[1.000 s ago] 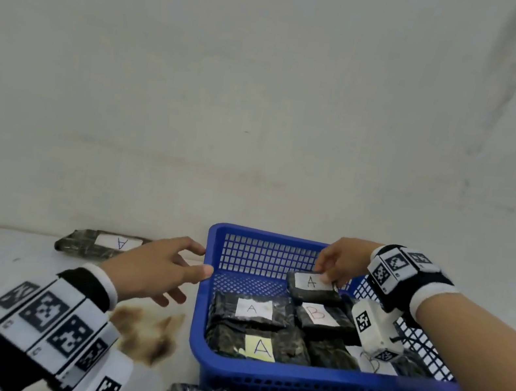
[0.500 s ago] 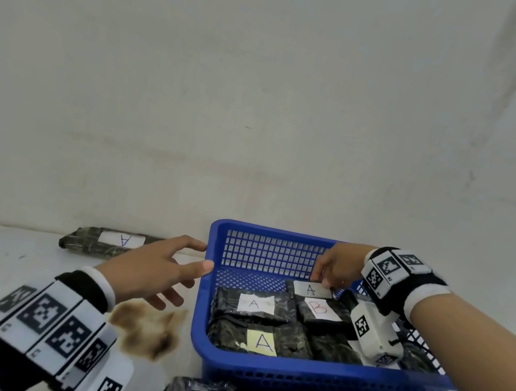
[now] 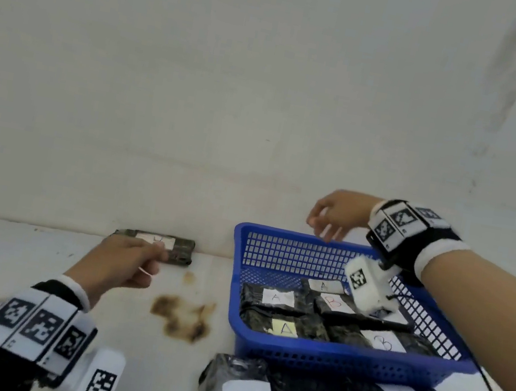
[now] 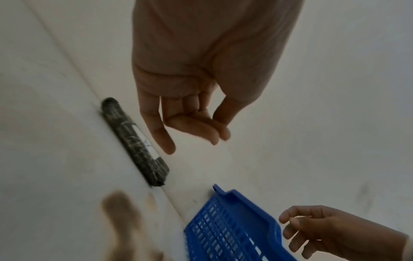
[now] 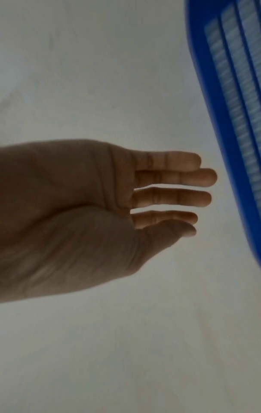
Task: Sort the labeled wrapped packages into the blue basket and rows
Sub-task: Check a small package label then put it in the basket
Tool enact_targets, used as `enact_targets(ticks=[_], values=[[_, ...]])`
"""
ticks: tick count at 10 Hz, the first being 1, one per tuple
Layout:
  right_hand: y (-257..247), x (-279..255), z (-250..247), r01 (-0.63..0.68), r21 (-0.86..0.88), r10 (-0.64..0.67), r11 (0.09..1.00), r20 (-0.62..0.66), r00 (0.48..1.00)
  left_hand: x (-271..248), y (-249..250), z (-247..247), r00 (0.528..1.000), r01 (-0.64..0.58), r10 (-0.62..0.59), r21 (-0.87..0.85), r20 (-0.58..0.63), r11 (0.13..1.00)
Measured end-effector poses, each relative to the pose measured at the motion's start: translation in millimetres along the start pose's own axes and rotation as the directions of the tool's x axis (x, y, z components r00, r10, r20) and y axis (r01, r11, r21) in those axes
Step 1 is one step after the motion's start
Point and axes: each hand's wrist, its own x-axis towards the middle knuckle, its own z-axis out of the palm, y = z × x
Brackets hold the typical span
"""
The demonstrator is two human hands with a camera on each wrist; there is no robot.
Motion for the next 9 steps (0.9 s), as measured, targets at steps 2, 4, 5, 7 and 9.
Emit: enact_targets(ticks=[2,4,5,7,9], values=[[-115,19,57,0.126,0.181,-0.113,0.975,-0.081,0.990,-20,-22,-46,0.988,0.089,-0.110,-0.179,-0.109,0.980],[-184,57,142,0.087,0.259,-0.075,0.962,-0.054,0.996,-23,-35,-65,0.980,0.144,-0.177,-0.304,-0.087,0.942],[-190,71,176,-0.022,0.049,0.020,0.999,0.036,0.999,-18,-45,-73,0.974,0.176,-0.212,-0.318,-0.082,0.931],[-188,96,211,-0.245,-0.015,0.239,0.969,-0.167,0.957,-7,-58,-82,0.962,0.233,-0.266,-0.324,-0.064,0.917],[-175,130,228,-0.219,-0.061,0.211,0.974,-0.118,0.970,1,-64,-82,0.964,0.253,-0.267,-0.249,-0.023,0.935]])
